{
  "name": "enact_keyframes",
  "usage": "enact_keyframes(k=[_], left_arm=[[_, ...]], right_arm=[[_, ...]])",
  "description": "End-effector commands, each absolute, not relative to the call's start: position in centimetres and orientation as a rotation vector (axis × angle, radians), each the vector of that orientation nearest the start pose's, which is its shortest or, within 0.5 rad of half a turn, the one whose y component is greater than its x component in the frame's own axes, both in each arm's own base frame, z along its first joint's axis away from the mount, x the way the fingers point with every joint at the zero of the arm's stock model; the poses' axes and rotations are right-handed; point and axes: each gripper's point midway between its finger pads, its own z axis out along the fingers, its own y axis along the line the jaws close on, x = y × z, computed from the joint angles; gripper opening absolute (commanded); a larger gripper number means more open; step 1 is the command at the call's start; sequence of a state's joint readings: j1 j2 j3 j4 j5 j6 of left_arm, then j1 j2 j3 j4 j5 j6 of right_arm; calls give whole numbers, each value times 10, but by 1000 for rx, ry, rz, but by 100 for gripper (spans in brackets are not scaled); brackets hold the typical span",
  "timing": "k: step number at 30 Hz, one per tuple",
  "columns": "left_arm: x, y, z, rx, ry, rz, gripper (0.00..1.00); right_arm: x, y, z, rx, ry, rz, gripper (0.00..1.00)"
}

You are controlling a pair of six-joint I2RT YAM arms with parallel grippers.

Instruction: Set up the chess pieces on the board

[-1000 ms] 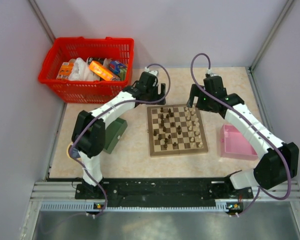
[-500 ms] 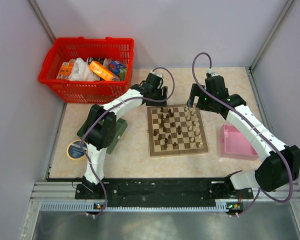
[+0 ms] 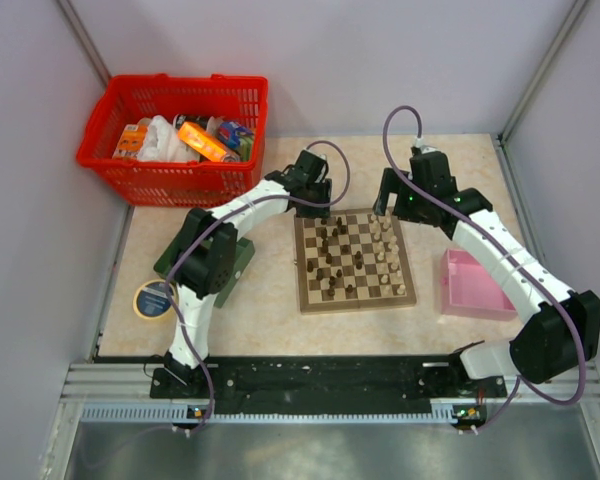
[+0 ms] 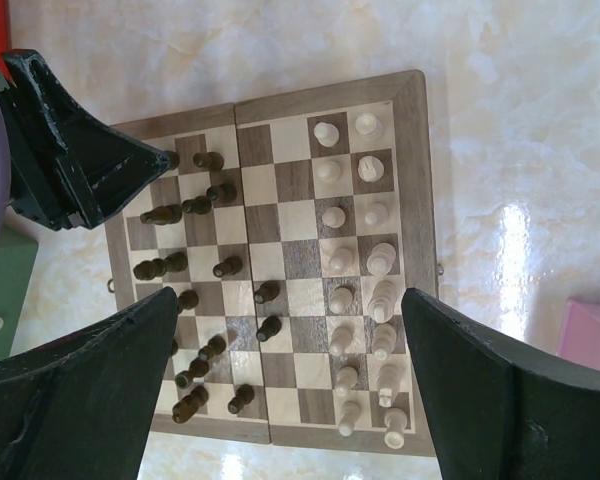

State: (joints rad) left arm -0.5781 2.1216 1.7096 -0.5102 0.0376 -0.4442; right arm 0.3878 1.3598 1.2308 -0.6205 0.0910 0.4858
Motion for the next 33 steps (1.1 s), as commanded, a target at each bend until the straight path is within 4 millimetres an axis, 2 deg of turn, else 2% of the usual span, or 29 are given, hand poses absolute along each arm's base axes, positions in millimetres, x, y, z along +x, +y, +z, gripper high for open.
enact_keyframes(k=[1,12,20,26,33], left_arm=[[434,-318,84,178,2525,-496,49],[438,-320,87,176,2515,-501,39],[438,-320,89,172,2508,-501,26],[433,-307,93,151,2525,-446,23],[433,-279,99,101,2527,-303,21]], right_arm=[[347,144,215,134,2290,353,93],[347,146,209,121,2308,357,93],[347,148,208,112,2314,361,93],[346,149,204,108,2326,368,93],[345,152,201,106,2338,381,93]])
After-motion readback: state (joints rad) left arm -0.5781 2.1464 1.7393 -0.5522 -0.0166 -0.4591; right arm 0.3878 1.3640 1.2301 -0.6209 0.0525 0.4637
